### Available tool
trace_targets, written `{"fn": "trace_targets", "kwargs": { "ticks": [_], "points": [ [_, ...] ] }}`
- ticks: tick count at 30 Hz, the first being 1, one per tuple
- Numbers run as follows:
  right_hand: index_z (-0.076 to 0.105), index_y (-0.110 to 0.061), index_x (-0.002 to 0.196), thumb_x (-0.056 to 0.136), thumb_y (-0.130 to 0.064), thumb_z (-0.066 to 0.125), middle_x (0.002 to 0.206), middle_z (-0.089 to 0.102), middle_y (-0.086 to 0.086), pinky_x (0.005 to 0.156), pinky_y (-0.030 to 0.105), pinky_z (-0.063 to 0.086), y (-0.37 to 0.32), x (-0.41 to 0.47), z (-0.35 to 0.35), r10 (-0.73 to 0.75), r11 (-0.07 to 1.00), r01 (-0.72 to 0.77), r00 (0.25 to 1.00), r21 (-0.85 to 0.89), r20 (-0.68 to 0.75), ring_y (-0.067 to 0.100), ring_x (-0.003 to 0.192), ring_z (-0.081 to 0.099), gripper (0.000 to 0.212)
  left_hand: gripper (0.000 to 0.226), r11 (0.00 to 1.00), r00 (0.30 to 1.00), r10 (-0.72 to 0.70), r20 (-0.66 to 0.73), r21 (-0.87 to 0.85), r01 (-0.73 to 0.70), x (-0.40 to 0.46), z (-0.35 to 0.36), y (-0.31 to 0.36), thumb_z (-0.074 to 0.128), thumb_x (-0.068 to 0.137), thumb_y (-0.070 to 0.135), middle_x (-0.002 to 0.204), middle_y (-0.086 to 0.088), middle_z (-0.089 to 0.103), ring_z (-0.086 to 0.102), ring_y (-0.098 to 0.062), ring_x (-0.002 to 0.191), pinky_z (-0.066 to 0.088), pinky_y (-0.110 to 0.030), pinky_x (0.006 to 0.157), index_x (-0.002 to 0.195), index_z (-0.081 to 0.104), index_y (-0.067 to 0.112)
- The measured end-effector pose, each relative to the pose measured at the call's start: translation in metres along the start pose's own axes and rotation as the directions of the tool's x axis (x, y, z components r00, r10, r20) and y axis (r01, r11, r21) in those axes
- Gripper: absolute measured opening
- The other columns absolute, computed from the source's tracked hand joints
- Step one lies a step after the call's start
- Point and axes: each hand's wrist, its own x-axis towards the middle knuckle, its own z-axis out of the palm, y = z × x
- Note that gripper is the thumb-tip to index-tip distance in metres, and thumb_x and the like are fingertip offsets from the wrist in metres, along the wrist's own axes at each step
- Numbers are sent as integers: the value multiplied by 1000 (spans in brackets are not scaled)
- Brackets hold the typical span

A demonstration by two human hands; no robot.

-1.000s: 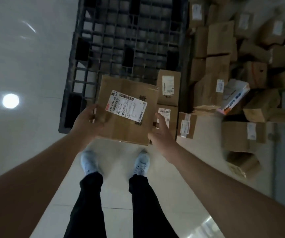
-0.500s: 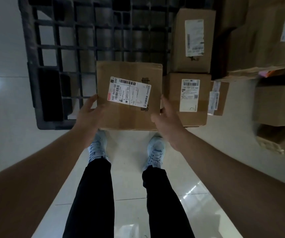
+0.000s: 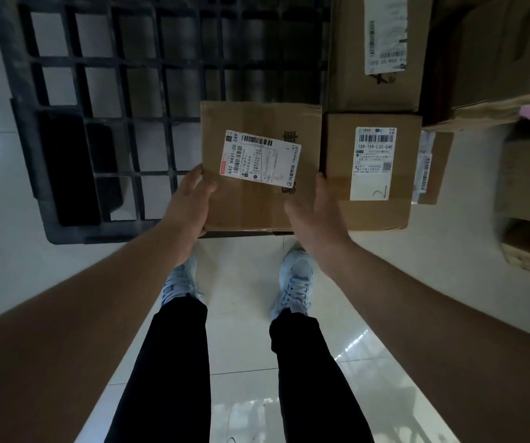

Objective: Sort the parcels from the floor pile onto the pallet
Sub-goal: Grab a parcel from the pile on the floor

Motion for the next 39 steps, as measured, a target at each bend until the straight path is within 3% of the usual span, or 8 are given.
{"fn": "trace_targets", "kwargs": {
  "ticks": [4,12,18,22,30,32,35,39],
  "points": [
    [11,-28,168,101,-33,57,170,28,-2,122,44,36,0,4,1,-38,998,39,999,-58,4,24,153,32,82,48,1000,1000,0,-9,0,0,6,6,-5,47,95,48,137,9,61,59,-23,124,45,-57,107,143,44,57],
    [33,-19,159,102,-28,55,141,55,8,93,41,56,-7,13,5,-92,950,72,994,-304,-53,30,116,60,61,49,999,998,40,-40,-10,-40,9,17,-13,48,99,50,140,6,60,57,-23,126,44,-58,109,147,41,53],
    [53,-17,138,101,-33,56,134,53,11,93,42,56,-10,18,3,-73,934,44,995,-356,-68,29,114,56,41,53,998,997,56,-46,43,-54,7,15,-11,46,91,50,132,10,63,61,-20,121,46,-54,108,143,45,55],
    [47,-21,149,101,-34,54,142,47,10,94,35,50,-11,17,7,-87,924,77,996,-376,-10,27,123,49,51,56,989,995,89,-46,118,-83,6,17,-8,44,88,55,126,17,59,58,-14,116,45,-50,106,144,40,60],
    [50,-19,147,98,-32,55,141,55,5,90,43,60,-31,-12,-10,-152,925,179,983,-335,106,26,107,65,52,48,883,952,305,14,370,-288,-34,7,13,40,103,46,127,23,51,53,23,88,36,-18,74,148,34,59],
    [51,-21,148,98,-32,56,143,57,3,91,43,60,-38,-28,-24,-194,925,220,974,-308,115,24,107,66,51,51,832,937,349,19,454,-319,-55,6,28,43,105,43,136,16,50,56,15,95,37,-17,68,154,31,53],
    [53,-23,147,100,-35,58,143,59,2,87,36,60,-52,-63,-51,-283,911,311,949,-272,139,19,110,64,49,55,725,904,425,40,584,-367,-97,4,58,44,106,41,157,-2,42,55,-25,128,52,-37,94,158,29,46],
    [53,-23,145,100,-43,60,139,60,6,87,37,56,-79,-123,-96,-389,808,429,903,-405,181,21,110,62,50,58,483,826,550,127,758,-438,-177,2,101,47,105,41,163,-7,33,45,-32,139,40,-36,96,160,30,38]
  ]
}}
